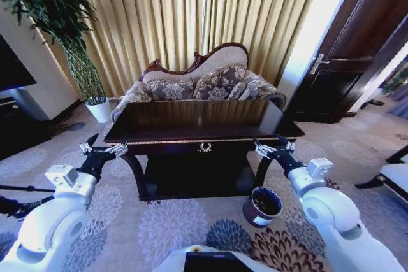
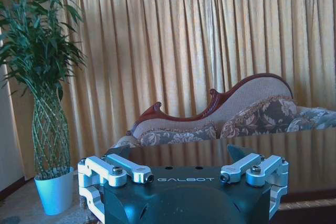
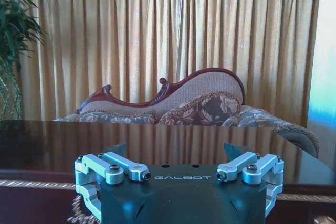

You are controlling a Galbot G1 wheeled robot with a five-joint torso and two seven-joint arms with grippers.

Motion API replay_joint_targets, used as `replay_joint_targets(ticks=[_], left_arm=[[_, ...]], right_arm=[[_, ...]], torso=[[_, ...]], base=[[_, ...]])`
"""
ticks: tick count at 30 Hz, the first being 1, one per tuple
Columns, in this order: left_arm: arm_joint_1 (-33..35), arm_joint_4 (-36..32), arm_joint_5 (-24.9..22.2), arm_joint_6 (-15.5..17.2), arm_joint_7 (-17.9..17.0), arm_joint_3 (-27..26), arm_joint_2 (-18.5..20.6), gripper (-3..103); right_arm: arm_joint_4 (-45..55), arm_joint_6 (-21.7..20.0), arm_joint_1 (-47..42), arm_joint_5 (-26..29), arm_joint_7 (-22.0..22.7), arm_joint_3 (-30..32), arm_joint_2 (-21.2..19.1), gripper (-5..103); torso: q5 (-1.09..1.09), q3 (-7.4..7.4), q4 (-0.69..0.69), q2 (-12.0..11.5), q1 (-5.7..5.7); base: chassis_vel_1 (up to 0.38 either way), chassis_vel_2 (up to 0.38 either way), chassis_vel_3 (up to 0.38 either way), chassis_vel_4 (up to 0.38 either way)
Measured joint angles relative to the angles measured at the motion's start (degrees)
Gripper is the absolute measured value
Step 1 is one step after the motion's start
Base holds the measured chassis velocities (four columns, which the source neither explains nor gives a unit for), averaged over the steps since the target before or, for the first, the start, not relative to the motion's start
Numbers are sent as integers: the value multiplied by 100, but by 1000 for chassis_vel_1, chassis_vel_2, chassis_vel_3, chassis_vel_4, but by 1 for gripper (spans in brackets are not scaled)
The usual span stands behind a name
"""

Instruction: Move to the front of the table and place the trash on the table into the trash bin.

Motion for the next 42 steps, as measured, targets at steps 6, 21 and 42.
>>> replay_joint_targets(ticks=[6, 21, 42], left_arm=[[90, -79, 0, -6, -2, -68, -36, 100], [204, -175, 3, -30, 3, -142, -127, 100], [201, -118, 37, -49, 2, -70, -196, 100]], right_arm=[[94, 20, -80, -9, 11, 38, 25, 100], [204, 61, -254, -36, 20, 111, 77, 100], [110, 191, -283, -266, 17, 12, 97, 100]], torso=[[-1, -1, -1, 1, -2], [3, -1, -6, 1, -2], [0, 0, -1, 1, -2]], base=[[268, -281, -270, 270], [257, -257, -252, 255], [251, -247, -253, 254]])
